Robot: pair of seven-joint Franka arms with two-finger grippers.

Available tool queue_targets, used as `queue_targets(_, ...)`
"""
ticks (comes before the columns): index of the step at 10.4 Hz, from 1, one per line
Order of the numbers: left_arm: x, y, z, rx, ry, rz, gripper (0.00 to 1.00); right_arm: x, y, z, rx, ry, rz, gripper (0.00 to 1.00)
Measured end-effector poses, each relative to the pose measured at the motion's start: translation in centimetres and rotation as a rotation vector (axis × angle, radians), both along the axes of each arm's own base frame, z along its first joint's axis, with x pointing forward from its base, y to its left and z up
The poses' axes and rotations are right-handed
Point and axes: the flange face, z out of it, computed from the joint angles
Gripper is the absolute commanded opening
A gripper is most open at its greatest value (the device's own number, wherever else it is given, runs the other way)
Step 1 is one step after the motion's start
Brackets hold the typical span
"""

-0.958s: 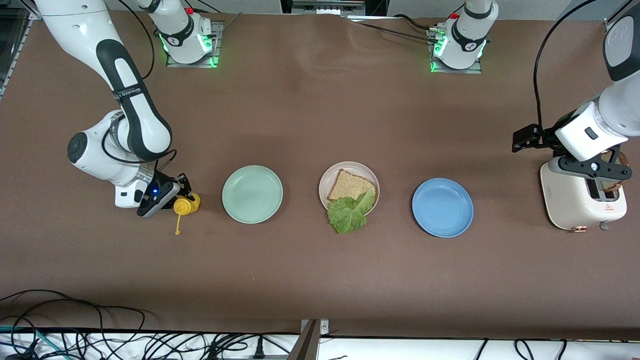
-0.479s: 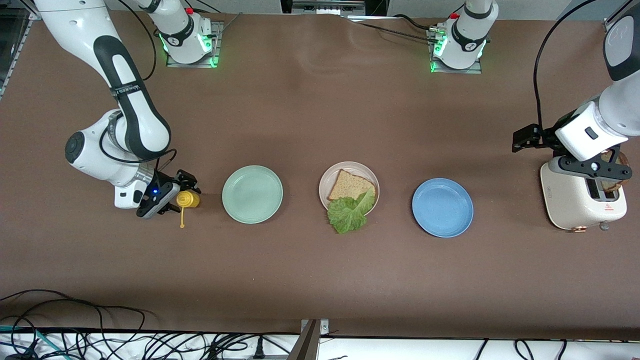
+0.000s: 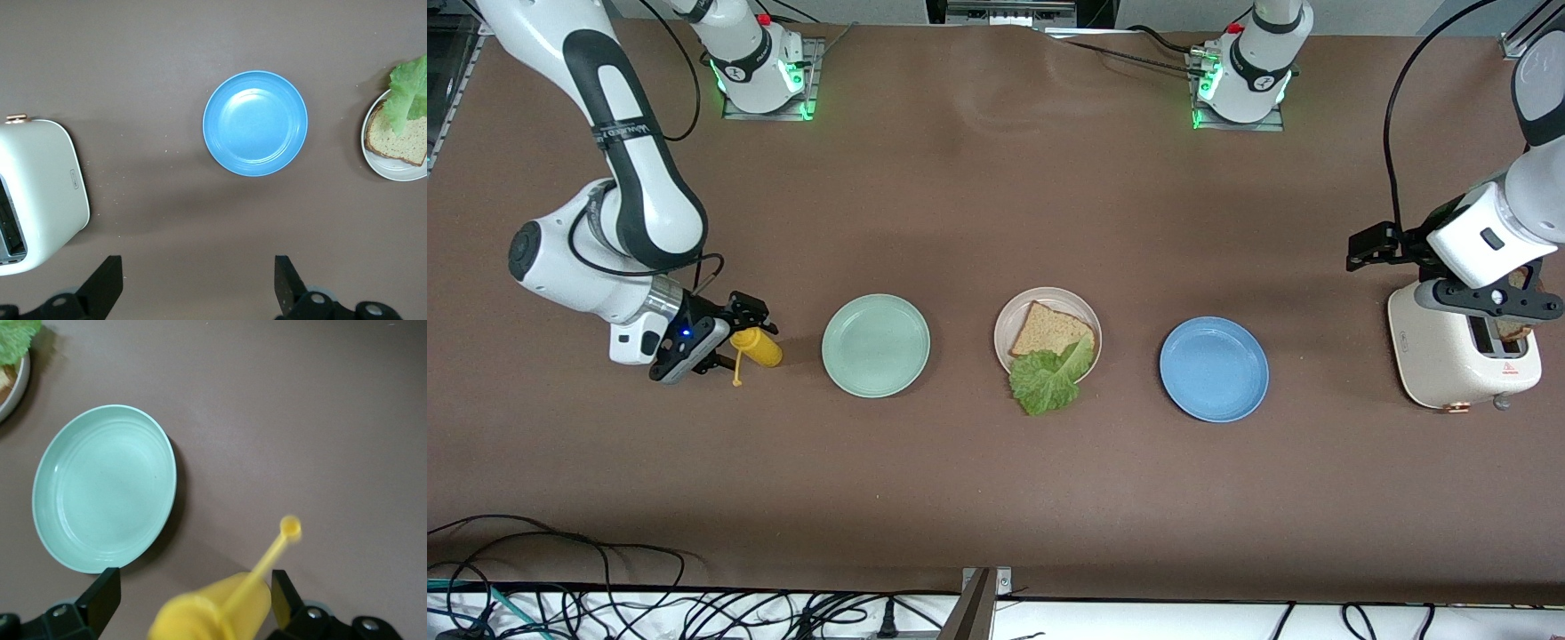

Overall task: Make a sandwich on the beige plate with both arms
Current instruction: 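Open the right gripper and withdraw it from the yellow bottle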

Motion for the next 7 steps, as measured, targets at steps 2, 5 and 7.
queue_targets(2,0.0,0.1,0.0,0.000,0.001,0.001,1.00,-0.2,-0.3,1.3,0.014,0.030,-0.025,1.00)
queue_targets(5,0.0,0.6,-0.1,0.000,0.002,0.011,1.00,-0.6,-1.4,3.8,-0.076,0.072,-0.043,1.00)
queue_targets(7,0.1,2.3,-0.4,0.023,0.006,0.032,1.00,-1.2,-1.5,7.0,-0.171,0.134,-0.127,1.00)
